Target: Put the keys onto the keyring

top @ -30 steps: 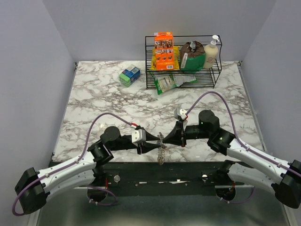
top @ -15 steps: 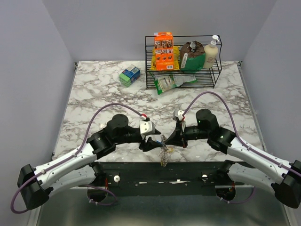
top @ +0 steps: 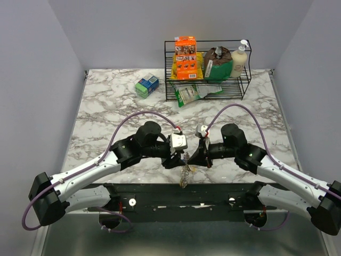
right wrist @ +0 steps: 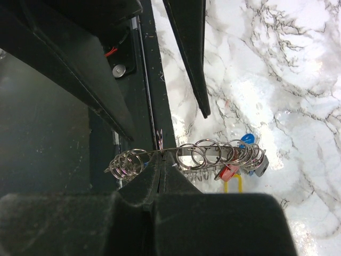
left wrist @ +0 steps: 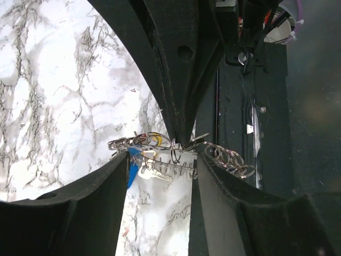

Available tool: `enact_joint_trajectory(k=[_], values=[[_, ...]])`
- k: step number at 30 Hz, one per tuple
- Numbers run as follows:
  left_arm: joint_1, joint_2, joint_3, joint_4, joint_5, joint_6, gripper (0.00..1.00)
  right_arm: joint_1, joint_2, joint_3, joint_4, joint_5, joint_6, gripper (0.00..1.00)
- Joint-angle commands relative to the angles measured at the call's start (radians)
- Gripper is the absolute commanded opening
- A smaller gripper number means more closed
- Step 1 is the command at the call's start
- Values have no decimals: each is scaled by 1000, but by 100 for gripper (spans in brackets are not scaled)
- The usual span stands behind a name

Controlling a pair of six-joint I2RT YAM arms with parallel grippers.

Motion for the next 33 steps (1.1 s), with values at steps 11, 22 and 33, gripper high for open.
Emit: enact_joint_trajectory(k=[11,22,33], values=[[-5,96,82,-72,53,74,34,-4,-1,13,33,1,-13,1],[-5,54,70,-35,73,71,40,-4,5,11,35,-2,-9,0],[-5,70,67,-32,96,76,34,-4,0,10,38,1,-9,0]])
